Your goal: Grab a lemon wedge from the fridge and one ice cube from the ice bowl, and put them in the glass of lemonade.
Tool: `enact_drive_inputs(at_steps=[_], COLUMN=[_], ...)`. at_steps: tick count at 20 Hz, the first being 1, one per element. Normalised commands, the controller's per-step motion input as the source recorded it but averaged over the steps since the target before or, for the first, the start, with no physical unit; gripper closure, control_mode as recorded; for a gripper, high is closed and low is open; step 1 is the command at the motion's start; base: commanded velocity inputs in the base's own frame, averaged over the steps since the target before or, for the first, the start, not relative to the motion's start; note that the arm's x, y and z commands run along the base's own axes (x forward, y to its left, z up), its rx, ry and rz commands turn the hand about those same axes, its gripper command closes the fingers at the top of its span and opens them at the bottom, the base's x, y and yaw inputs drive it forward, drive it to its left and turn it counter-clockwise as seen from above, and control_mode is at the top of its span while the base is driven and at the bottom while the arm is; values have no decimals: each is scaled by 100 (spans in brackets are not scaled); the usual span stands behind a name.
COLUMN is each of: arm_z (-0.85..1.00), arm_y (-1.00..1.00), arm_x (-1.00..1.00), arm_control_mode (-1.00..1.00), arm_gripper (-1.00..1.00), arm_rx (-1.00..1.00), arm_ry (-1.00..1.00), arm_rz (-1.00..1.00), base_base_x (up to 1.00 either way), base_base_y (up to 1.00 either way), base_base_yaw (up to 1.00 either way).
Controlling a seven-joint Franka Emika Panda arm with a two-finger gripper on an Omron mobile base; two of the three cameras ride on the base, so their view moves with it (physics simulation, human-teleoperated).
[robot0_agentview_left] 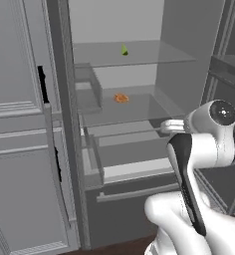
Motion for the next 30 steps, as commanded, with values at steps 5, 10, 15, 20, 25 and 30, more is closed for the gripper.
enact_drive_inputs(at_steps=[5, 10, 15, 20, 25, 30], arm_z=[0, 0, 14, 77, 86, 67], arm_y=[0, 0, 0, 6, 9, 5], arm_x=[0, 0, 8, 18, 28, 23], arm_control_mode=[100, 100, -100, -100, -100, -100], arm_gripper=[-100, -100, -100, -100, -100, -100], arm_rx=[0, 0, 0, 0, -1, 0], arm_ry=[0, 0, -1, -2, -2, -4], arm_rz=[0, 0, 3, 4, 2, 4], base_base_x=[96, 39, 0, 0, 0, 0], base_base_y=[1, -3, 0, 0, 0, 0], base_base_yaw=[14, 13, 0, 0, 0, 0])
